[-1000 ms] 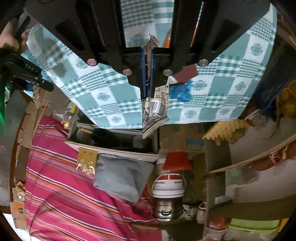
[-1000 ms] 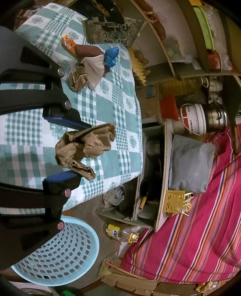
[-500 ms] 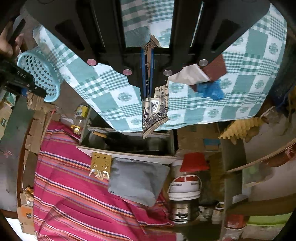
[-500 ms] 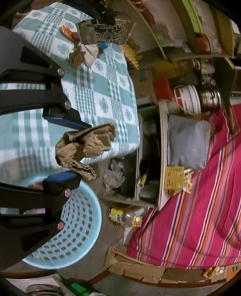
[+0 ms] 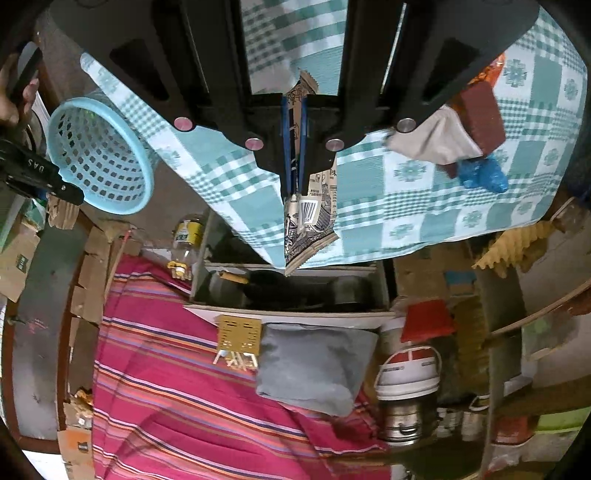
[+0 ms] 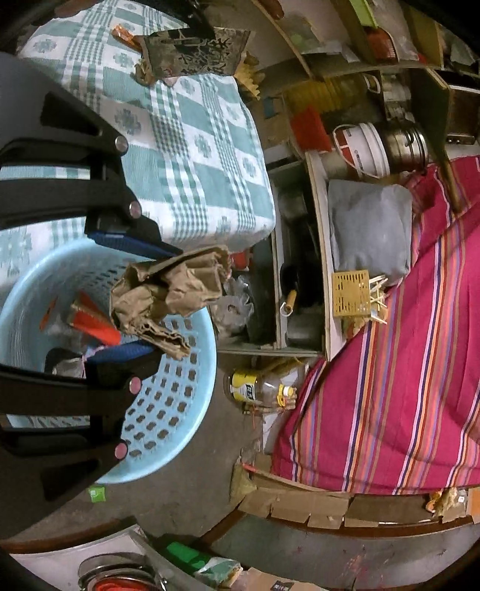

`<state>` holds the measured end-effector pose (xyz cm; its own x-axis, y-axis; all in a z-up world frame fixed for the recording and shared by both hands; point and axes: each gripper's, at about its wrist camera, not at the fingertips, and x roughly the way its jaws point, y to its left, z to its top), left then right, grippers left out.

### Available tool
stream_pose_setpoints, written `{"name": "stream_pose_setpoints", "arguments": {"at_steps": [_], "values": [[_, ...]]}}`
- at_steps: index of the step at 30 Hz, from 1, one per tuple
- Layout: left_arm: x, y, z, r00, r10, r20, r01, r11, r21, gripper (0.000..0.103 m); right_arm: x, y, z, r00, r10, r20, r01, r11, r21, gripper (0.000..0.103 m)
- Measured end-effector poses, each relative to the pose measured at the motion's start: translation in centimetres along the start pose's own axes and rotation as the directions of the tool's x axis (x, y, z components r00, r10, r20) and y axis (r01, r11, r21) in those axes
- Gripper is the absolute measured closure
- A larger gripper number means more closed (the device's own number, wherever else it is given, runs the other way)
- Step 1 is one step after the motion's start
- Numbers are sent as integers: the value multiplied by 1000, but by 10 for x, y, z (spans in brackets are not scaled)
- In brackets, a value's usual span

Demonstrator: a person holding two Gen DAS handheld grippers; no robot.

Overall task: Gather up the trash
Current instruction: 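Open both tools over the blue basket to drop the paper and snack bag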

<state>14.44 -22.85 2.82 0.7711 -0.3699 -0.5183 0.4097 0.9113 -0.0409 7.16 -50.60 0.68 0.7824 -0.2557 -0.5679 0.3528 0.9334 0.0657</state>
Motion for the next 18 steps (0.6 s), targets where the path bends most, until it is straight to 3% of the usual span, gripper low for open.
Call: {"name": "stream_pose_setpoints", "arguments": {"at_steps": [8, 18], "values": [[10, -47, 0, 997, -75, -7, 75, 996, 47, 101, 3, -31, -1, 999, -35, -17, 35, 999, 6, 61], [32, -133, 3, 976, -215, -36, 217, 970, 110, 101, 6, -75, -8, 997, -67, -45, 68, 997, 36, 61]]}}
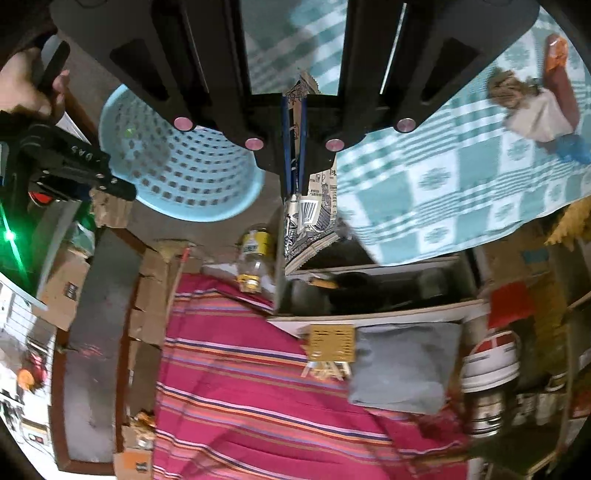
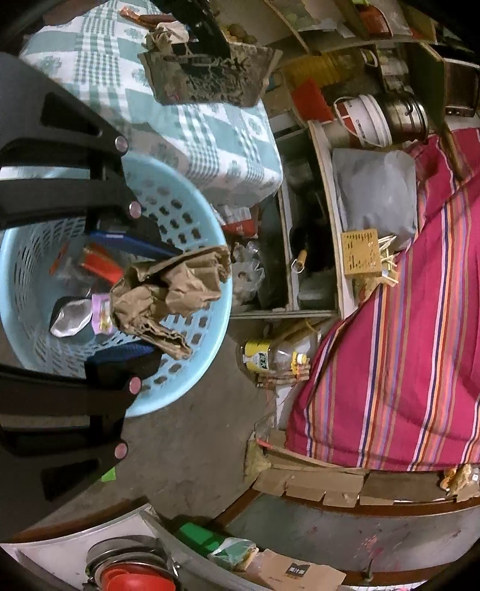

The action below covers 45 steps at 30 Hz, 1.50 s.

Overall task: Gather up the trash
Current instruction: 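Open both tools over the blue basket to drop the paper and snack bag, then move both tools back over the table toward the remaining trash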

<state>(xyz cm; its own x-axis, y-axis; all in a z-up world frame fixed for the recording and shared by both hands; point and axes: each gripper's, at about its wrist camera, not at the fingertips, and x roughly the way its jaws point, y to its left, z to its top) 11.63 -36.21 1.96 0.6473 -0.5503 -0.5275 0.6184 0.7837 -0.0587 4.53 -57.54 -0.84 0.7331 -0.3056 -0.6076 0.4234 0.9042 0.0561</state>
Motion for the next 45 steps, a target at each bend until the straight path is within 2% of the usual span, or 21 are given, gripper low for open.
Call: {"name": "stream_pose_setpoints", "arguments": {"at_steps": [12, 15, 17, 19, 21, 26, 31, 36, 37, 39, 40, 45], "values": [[43, -62, 16, 990, -142, -18, 142, 990, 6, 101, 7, -25, -6, 1000, -16, -23, 16, 1000, 16, 61], [52, -69, 15, 987, -156, -37, 157, 988, 8, 98, 10, -31, -8, 999, -22, -29, 22, 999, 27, 61], [57, -71, 12, 987, -152, -46, 152, 988, 7, 94, 11, -35, -9, 999, -28, -33, 29, 999, 35, 61], [60, -68, 10, 988, -144, -56, 145, 989, 8, 82, 11, -37, -9, 999, -29, -34, 31, 999, 42, 61], [61, -65, 9, 989, -134, -60, 135, 991, 5, 69, 12, -38, -9, 999, -29, -35, 30, 998, 47, 61], [51, -51, 9, 996, -78, -38, 79, 997, 11, 55, 14, -34, -9, 999, -22, -38, 24, 999, 40, 61], [28, -26, 6, 1000, 17, 1, -17, 1000, 9, 31, 18, -21, -8, 999, -8, -41, 9, 1000, 26, 61], [9, 6, 0, 996, 93, 11, -93, 996, -8, 21, 25, -6, -6, 999, 0, -53, 1, 1000, 13, 58], [4, 16, -1, 994, 107, 12, -106, 994, -22, 19, 27, -2, -5, 998, 3, -56, -2, 1000, 14, 57], [-5, 31, -2, 991, 134, 12, -133, 990, -38, 18, 29, 2, -4, 998, 0, -59, 1, 1000, 18, 46], [-9, 37, -2, 989, 145, 13, -144, 989, -45, 16, 30, 4, -4, 998, -7, -58, 8, 1000, 20, 34], [-41, 79, -5, 978, 206, 37, -201, 974, -102, 10, 34, 12, -1, 997, -47, -59, 48, 998, 27, 24]]}}
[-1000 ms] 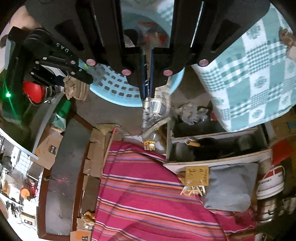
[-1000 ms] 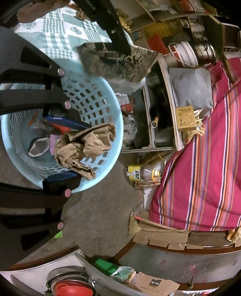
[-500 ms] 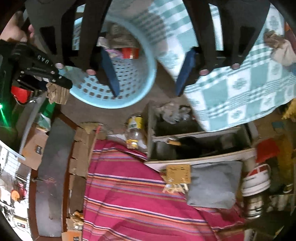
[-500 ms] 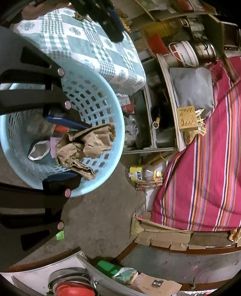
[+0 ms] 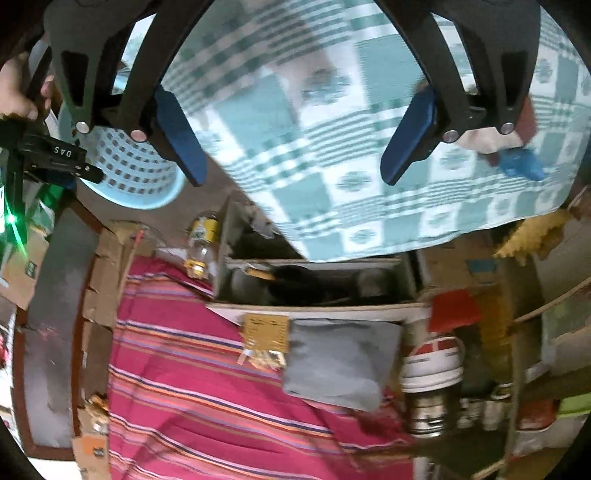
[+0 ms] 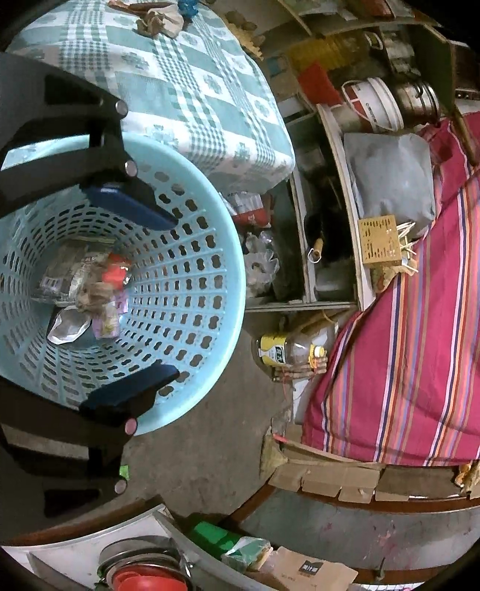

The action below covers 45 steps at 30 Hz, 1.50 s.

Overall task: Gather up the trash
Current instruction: 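Move both tools back over the table toward the remaining trash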

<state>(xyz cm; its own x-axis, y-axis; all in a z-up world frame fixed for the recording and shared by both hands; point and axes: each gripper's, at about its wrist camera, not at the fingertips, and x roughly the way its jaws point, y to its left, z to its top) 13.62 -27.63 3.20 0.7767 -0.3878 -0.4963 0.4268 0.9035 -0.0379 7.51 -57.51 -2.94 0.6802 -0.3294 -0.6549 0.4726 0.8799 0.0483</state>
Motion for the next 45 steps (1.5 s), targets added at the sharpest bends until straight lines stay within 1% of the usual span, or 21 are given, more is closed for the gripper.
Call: {"name": "stream_pose_setpoints", "arguments": {"at_steps": [2, 5, 7, 10, 11, 13, 17, 22, 26, 31, 35, 37, 40, 43, 45], "values": [[-7, 17, 2, 1000, 19, 4, -19, 1000, -19, 9, 0, 6, 1, 1000, -21, 1, 21, 1000, -6, 23], [-21, 47, 4, 998, 66, 23, -65, 997, -33, 7, -6, 19, 2, 1000, -17, 9, 17, 1000, -12, 23], [-29, 62, 3, 996, 85, 29, -84, 996, -43, 6, -13, 29, 4, 1000, -6, 24, 6, 1000, -18, 23], [-39, 87, -1, 993, 115, 26, -114, 992, -60, 6, -28, 60, 6, 998, 31, 56, -28, 999, -42, 21], [-43, 94, -4, 991, 129, 27, -127, 990, -61, 6, -31, 69, 6, 997, 40, 64, -37, 998, -51, 16], [-50, 110, -8, 987, 162, 23, -160, 985, -69, 6, -40, 95, 4, 994, 70, 90, -62, 995, -79, 12], [-62, 142, -16, 975, 221, 18, -219, 973, -77, 6, -49, 146, -1, 987, 125, 98, -108, 980, -168, 12], [-71, 182, -29, 959, 284, -7, -283, 953, -104, 6, -47, 210, -15, 983, 173, 59, -150, 949, -279, 12], [-76, 209, -39, 941, 339, -22, -339, 934, -114, 6, -48, 249, -28, 980, 194, 44, -168, 924, -345, 12], [-78, 245, -55, 918, 393, -57, -397, 908, -133, 6, -44, 283, -38, 974, 226, 9, -205, 899, -386, 12], [-79, 268, -65, 904, 420, -77, -427, 892, -151, 5, -36, 303, -46, 963, 268, -37, -262, 890, -374, 12], [-76, 278, -70, 899, 428, -93, -438, 885, -161, 5, -33, 315, -52, 959, 278, -60, -279, 882, -380, 12], [-69, 290, -75, 892, 436, -119, -451, 877, -168, 5, -31, 328, -58, 959, 274, -66, -277, 869, -410, 12], [-63, 297, -79, 892, 432, -130, -450, 876, -176, 5, -26, 340, -65, 959, 270, -85, -280, 858, -431, 12], [-58, 301, -82, 897, 420, -138, -439, 879, -183, 5, -24, 345, -67, 957, 272, -96, -286, 855, -433, 12]]}}
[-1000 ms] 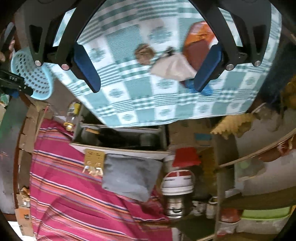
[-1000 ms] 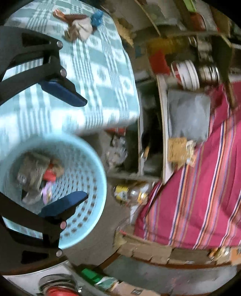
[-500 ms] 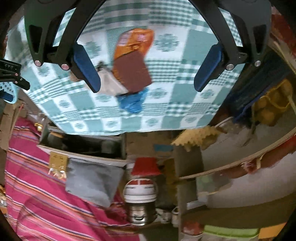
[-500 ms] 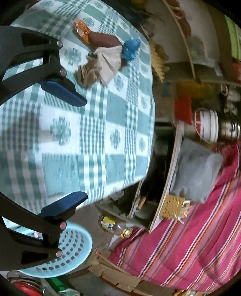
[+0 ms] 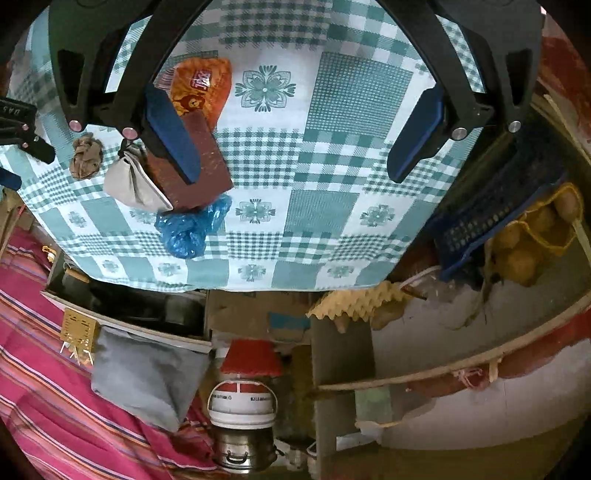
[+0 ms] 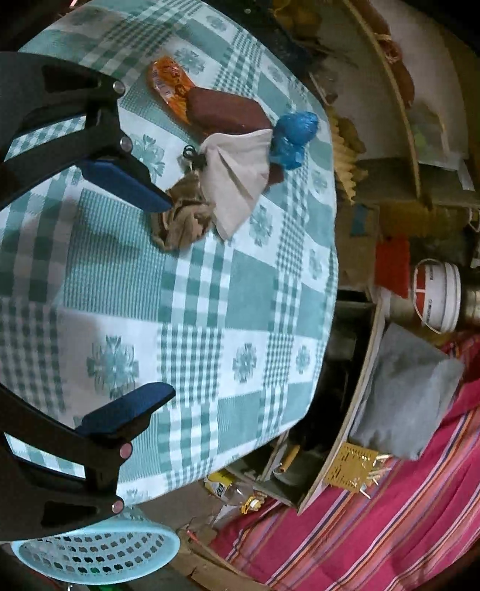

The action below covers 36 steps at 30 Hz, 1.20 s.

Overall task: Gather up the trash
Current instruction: 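Move both tools back over the table toward the remaining trash, then grasp the brown scouring pad with the left tool while the right tool grasps another brown paper scrap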

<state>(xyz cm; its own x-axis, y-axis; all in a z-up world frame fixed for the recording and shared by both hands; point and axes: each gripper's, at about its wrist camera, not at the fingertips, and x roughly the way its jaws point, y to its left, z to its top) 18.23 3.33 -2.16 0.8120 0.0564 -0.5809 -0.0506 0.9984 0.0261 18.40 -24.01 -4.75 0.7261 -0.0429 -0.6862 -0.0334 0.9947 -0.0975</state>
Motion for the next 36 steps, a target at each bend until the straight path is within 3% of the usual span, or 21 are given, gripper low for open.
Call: {"name": "stream_pose_setpoints", "arguments": {"at_steps": [7, 18, 21, 22, 23, 29, 36], "values": [[16, -7, -4, 1000, -5, -24, 6, 1000, 17, 5, 11, 22, 3, 997, 66, -30, -66, 998, -13, 12], [30, -18, -4, 998, -38, -51, 39, 999, 24, 5, 38, 36, 8, 996, 53, -74, -54, 998, -11, 14], [34, -21, -3, 997, -52, -64, 53, 998, 20, 5, 44, 37, 8, 992, 85, -91, -86, 996, -11, 40], [35, -21, -3, 996, -57, -68, 58, 998, 15, 5, 46, 37, 8, 990, 95, -100, -97, 995, -10, 53], [37, -22, -3, 995, -66, -74, 66, 998, 8, 5, 47, 37, 8, 988, 111, -107, -113, 994, -9, 56], [47, -39, -4, 984, -136, -117, 134, 991, -22, 5, 33, 15, 11, 993, 97, -65, -95, 995, 24, 58], [61, -67, -5, 976, -141, -165, 143, 990, 0, 6, 20, -25, 12, 997, 65, -39, -61, 994, 96, 58]]}}
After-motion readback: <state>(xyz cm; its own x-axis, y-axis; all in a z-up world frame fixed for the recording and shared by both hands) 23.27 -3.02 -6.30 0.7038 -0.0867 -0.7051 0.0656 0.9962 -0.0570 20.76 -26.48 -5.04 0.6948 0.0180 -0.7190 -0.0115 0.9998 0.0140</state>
